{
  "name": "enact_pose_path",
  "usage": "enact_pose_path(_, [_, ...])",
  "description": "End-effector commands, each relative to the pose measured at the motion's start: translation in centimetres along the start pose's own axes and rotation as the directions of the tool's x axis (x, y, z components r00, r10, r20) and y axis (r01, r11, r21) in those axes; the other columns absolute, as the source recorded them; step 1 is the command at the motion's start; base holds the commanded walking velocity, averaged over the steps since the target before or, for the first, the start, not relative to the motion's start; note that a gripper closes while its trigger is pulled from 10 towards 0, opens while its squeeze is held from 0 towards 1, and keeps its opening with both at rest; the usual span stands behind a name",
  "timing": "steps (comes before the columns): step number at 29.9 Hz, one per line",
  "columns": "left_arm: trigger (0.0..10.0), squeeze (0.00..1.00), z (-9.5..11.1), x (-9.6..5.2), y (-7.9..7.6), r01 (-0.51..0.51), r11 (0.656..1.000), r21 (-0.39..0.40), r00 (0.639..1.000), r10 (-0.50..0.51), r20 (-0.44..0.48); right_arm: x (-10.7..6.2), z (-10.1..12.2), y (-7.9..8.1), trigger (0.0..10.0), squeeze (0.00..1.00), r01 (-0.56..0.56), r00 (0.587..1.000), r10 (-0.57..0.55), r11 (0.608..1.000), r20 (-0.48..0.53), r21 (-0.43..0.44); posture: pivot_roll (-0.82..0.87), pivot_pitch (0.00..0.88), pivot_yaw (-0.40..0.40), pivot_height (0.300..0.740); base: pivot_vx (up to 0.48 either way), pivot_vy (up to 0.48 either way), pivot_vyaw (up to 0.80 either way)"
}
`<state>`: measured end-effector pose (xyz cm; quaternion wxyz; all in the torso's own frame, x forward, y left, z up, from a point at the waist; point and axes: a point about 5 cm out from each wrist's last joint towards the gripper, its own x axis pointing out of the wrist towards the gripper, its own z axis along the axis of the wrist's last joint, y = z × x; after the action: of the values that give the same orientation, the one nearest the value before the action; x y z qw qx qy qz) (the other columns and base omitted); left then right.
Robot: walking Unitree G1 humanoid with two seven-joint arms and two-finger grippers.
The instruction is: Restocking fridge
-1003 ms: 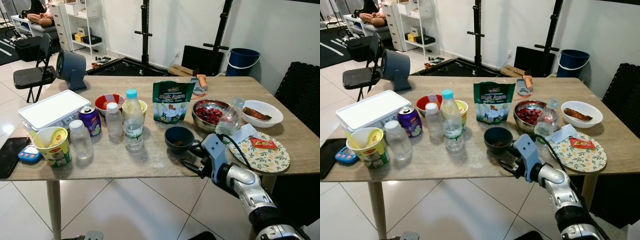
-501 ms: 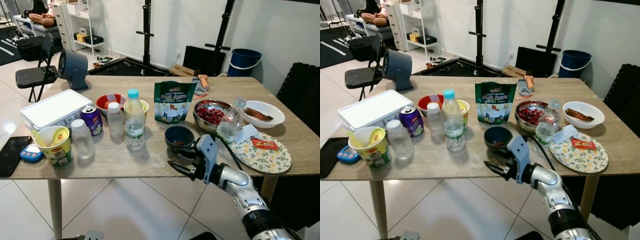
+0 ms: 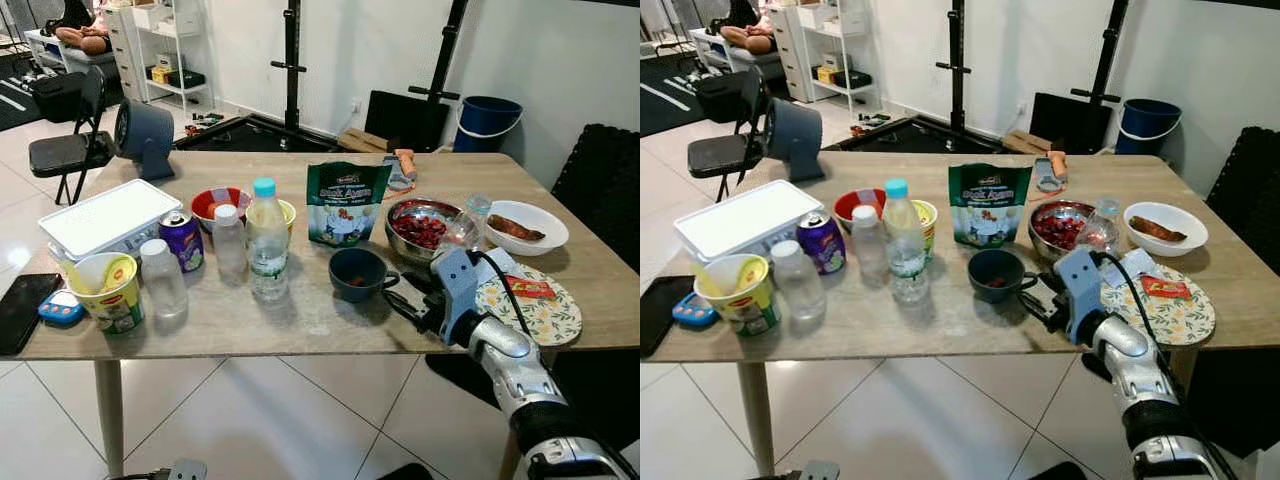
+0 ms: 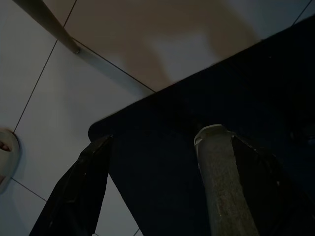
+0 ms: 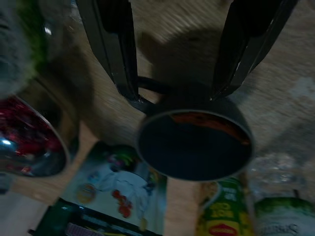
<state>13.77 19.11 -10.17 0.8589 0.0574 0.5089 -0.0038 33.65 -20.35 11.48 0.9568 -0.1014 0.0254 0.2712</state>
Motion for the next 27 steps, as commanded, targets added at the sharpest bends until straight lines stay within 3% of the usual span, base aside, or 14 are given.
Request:
enact_pose_path(1, [10.0, 0.00, -0.5, -0.1, 0.6, -0.012, 1.000, 0.016, 1.000, 0.012, -0.021, 0.1, -0.3, -0.1, 10.0, 0.00, 0.008, 1.000, -0.009, 0.999, -0.030, -0.037, -0.04, 0.010, -0.015, 0.740, 0.000, 0.000, 0.00])
enact_pose_path(12, [10.0, 0.00, -0.5, -0.1, 0.6, -0.013, 1.000, 0.016, 1.000, 0.014, -0.020, 0.7, -0.9, 1.6, 10.0, 0.00, -0.066, 0.997, 0.064, 0.997, -0.053, -0.043, -0.04, 0.009, -0.011, 0.740, 0.000, 0.000, 0.00])
enact_pose_path(19, [10.0, 0.00, -0.5, -0.1, 0.6, -0.012, 1.000, 0.016, 1.000, 0.012, -0.020, 1.4, 0.0, 3.5, 10.0, 0.00, -0.150, 0.987, 0.150, 0.989, 0.051, 0.004, -0.04, 0.009, -0.011, 0.740, 0.000, 0.000, 0.00])
enact_pose_path(27, [10.0, 0.00, -0.4, -0.1, 0.4, -0.009, 1.000, 0.013, 1.000, 0.009, -0.020, 1.6, 0.3, 4.8, 10.0, 0.00, -0.223, 0.971, 0.220, 0.975, 0.091, 0.021, -0.04, 0.007, -0.017, 0.740, 0.000, 0.000, 0.00])
